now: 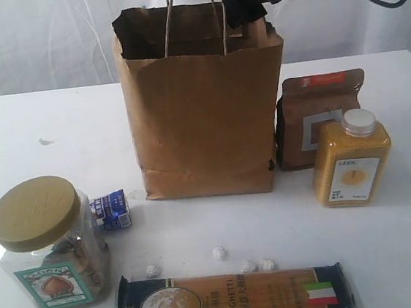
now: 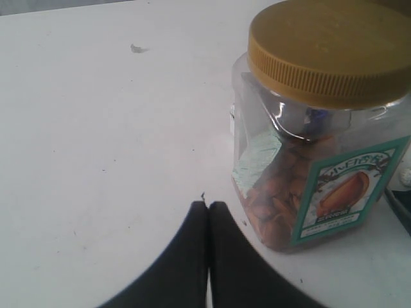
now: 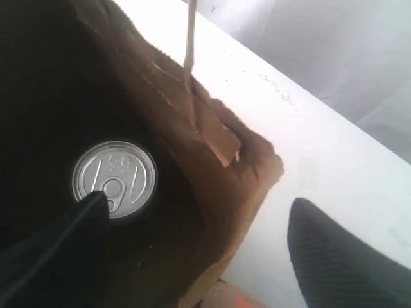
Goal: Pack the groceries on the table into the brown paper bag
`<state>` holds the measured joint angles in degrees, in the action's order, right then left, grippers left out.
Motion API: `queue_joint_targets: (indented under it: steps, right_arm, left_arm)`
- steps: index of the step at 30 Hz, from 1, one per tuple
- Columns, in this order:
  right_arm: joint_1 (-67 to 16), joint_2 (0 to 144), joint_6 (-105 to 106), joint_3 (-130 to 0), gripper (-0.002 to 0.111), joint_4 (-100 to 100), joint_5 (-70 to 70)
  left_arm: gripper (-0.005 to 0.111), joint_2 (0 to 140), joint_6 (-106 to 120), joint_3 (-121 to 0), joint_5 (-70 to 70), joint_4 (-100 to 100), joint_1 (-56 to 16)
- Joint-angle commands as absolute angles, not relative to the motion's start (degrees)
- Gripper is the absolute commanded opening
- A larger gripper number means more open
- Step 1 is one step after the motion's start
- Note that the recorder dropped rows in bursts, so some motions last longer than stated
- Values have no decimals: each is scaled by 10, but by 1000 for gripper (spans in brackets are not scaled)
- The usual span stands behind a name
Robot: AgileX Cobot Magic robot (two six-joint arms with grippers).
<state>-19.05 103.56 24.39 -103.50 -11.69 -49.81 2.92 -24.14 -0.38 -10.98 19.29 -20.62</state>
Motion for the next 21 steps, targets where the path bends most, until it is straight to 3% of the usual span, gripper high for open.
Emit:
queue_joint_targets:
  steps: [1,7,21]
  right_arm:
    - [-188,1013,240,-1039,72,-115,-500]
    - [-179,944,234,-999,72,-102,-517]
    - [-130,676,195,-755,68,-78,-547]
  left_arm:
    - [0,27,-240,0,-111,192,-205]
    - [0,27,-240,0,-111,192,-205]
    - [0,27,-240,0,-111,192,-205]
